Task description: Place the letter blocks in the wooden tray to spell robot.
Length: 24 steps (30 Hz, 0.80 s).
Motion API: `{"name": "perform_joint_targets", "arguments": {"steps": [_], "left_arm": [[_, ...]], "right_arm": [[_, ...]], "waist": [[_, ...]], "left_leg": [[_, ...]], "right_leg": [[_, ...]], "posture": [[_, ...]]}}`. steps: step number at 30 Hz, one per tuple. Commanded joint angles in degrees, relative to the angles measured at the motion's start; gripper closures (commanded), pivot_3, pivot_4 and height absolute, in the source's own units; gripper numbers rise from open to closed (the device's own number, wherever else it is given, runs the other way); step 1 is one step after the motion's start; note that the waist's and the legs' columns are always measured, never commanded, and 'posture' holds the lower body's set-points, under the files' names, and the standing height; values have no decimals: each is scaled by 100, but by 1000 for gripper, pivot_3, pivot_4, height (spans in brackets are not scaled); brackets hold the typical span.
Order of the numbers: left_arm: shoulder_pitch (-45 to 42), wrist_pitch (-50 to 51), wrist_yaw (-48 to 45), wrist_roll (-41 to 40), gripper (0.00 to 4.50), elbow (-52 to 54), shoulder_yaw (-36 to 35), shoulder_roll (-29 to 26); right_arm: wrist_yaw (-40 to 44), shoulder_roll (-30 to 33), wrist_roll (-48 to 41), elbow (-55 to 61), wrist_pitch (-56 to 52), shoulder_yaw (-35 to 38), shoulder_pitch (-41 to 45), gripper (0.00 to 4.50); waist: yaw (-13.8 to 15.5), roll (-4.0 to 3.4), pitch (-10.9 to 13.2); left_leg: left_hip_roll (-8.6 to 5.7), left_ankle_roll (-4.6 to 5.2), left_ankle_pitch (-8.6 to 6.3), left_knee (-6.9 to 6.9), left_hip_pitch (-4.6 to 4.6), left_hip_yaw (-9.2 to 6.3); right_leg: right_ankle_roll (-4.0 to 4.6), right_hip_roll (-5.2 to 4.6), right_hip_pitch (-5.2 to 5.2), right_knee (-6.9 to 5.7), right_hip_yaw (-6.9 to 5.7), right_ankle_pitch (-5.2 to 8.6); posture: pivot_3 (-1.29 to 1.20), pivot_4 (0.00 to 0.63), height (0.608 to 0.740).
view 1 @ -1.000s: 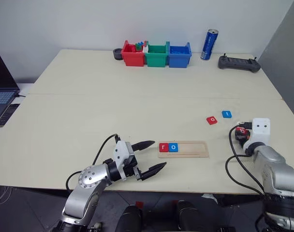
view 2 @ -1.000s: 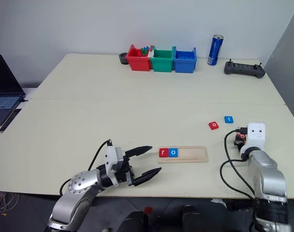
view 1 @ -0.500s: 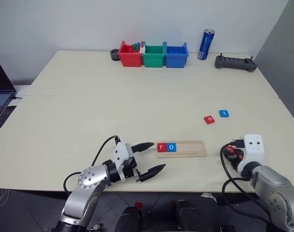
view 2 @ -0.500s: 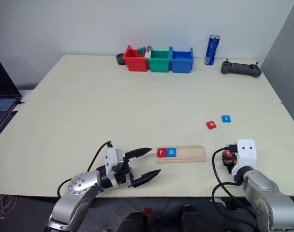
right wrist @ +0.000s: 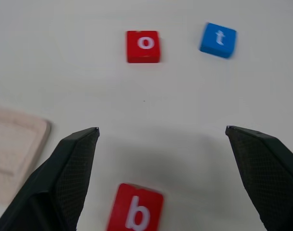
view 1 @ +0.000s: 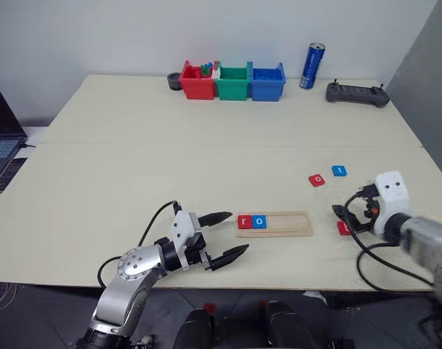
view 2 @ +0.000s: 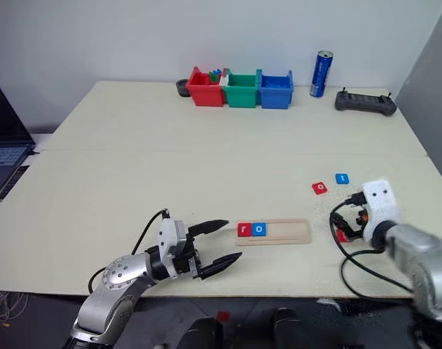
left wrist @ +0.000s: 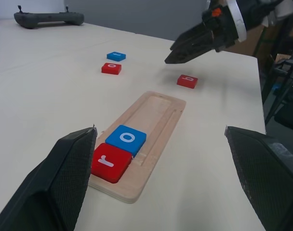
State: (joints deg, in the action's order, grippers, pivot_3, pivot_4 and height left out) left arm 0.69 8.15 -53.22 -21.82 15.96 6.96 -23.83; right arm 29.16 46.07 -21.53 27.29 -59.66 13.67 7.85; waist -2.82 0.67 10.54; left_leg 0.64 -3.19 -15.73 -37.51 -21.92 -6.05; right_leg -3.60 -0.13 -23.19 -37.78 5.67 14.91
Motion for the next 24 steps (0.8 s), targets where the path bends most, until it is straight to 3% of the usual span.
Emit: {"name": "perform_joint_targets", "arguments": {"steps": [1, 4, 8, 14, 24], "left_arm": [[-69, -124, -56, -64, 0, 46, 26, 2], [-138, -130, -67, -58, 0, 2, 52, 17], [-188, -141, -62, -49, 0, -24, 77, 28], [-198, -150, -30, -40, 0, -16, 89, 35], [-120, -160, -6, -51, 0, 30, 80, 10]], "right_arm": [[1709, 561, 89, -589, 1966, -285, -334, 40], [3031, 925, 77, -1139, 3325, -456, -674, 40], [3900, 1010, 153, -2137, 4357, -668, -470, 40], [4351, 925, 561, -3417, 5226, -1045, 210, 40], [4666, 921, 880, -4031, 5703, -1449, 364, 40]], "waist": [[-8, 7, 1], [-6, 10, 3], [-12, 13, 5], [-27, 14, 7], [-5, 13, 6]], "left_leg": [[1, 0, 0, 10, 1, 0], [1, 0, 0, 33, 6, 2], [-2, 0, 0, 37, 8, 4], [0, -1, 1, 35, 19, 7], [-2, -1, 1, 36, 18, 4]], "right_leg": [[-1, 0, 0, 6, 0, 1], [0, 0, 0, 11, 1, 2], [1, -6, 0, 12, 3, 1], [2, -5, 1, 4, 5, 1], [31, -6, 2, 2, 5, -17]], "posture": [[0, 150, 740], [0, 150, 740], [0, 150, 740], [0, 150, 740], [0, 150, 740]]}}
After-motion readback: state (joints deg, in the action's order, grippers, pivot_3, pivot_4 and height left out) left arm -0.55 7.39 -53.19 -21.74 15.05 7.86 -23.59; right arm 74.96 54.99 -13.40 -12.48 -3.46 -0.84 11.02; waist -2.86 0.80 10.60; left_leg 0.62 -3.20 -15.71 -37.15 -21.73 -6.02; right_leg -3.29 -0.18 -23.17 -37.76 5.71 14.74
